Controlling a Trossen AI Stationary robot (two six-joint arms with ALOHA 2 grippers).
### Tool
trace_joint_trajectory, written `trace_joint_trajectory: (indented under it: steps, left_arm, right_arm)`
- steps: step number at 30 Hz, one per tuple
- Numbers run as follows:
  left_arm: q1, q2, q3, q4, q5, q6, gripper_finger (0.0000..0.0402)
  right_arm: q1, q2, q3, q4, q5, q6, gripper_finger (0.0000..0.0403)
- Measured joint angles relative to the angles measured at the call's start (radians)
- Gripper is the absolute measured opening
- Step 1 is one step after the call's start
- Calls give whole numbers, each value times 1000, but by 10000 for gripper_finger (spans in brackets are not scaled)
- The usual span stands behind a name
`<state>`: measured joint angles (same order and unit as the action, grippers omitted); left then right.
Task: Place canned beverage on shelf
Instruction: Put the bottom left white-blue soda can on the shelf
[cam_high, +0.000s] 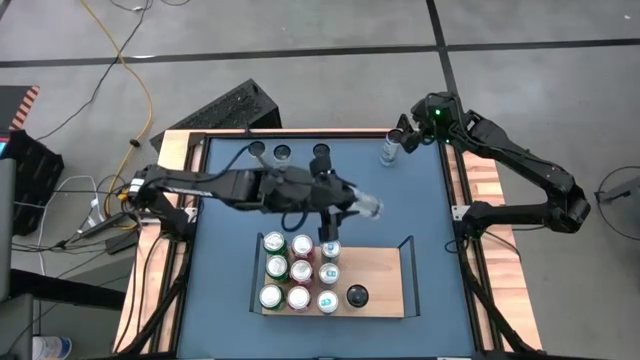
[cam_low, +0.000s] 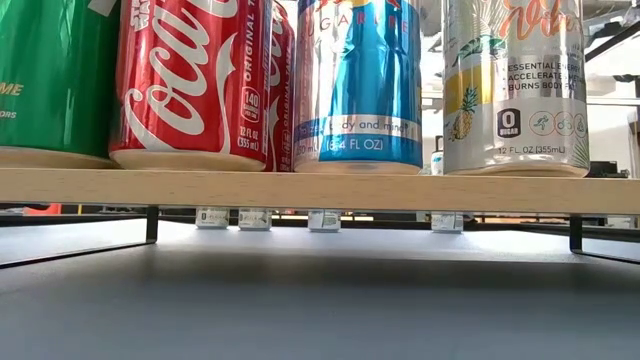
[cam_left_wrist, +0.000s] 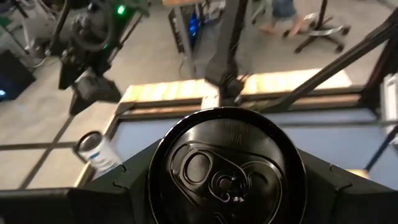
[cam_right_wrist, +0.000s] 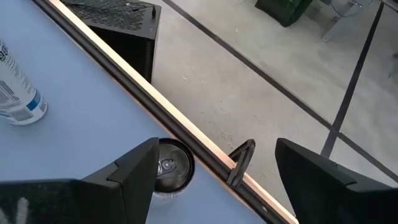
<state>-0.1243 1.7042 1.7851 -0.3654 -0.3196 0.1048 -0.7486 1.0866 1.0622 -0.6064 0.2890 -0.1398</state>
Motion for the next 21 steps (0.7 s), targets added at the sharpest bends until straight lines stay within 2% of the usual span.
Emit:
trace_joint_trajectory:
  steps: [6,9,11,15,20,21]
  left_arm:
    - [-55,1,0,14,11,-24,243]
    - [-88,34,20,85,39,-39,243]
    - [-111,79,58,66,55,-34,243]
    - [-159,222,231,-33,68,38,243]
    - [-194,433,573,-280,10,57,249]
    - [-202,448,570,-265,-12,64,250]
  right_arm:
    - [0,0,0,-29,0,27,306]
    - [0,0,0,-30,0,47,306]
    - [0,0,0,-33,0,59,306]
    - [2,0,0,-76,0,63,306]
    - [2,-1,0,-146,-2,68,306]
    - [2,-1,0,-152,-2,68,306]
